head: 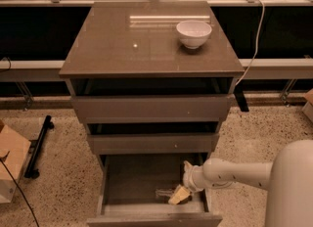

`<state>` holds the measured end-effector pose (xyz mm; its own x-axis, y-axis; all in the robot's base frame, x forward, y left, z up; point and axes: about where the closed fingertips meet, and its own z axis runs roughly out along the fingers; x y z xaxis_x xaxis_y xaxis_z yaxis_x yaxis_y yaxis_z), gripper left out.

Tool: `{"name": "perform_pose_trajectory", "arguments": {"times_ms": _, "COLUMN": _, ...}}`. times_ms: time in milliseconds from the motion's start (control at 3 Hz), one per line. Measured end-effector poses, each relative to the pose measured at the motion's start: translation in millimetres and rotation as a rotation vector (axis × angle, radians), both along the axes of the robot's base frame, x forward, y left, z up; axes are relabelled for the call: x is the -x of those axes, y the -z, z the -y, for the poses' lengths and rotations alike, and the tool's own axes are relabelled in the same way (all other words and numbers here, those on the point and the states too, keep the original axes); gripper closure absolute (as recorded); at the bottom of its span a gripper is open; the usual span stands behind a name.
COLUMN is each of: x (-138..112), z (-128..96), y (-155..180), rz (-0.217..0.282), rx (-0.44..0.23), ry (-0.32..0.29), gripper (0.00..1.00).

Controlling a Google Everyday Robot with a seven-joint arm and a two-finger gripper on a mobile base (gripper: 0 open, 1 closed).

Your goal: Pick water bottle from bottom drawer and place on counter

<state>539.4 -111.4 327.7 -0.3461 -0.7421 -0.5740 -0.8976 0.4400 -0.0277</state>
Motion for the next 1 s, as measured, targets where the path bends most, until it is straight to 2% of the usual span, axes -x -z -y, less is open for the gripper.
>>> {"name": "perform_pose_trajectory", "arguments": {"times_ms": 667, "x": -17.8, "z": -12.6, "y": 57.7, "rz": -0.036, "rx": -0.053, "ry": 0.002, "gripper": 0.0}}
{"name": "perform_pose_trajectory", "arguments": {"times_ms": 1000, "x": -30.9, "z": -12.2, "y": 91.1, "rz": -0.071, "rx": -0.076, "ry": 0.024, "gripper": 0.0}}
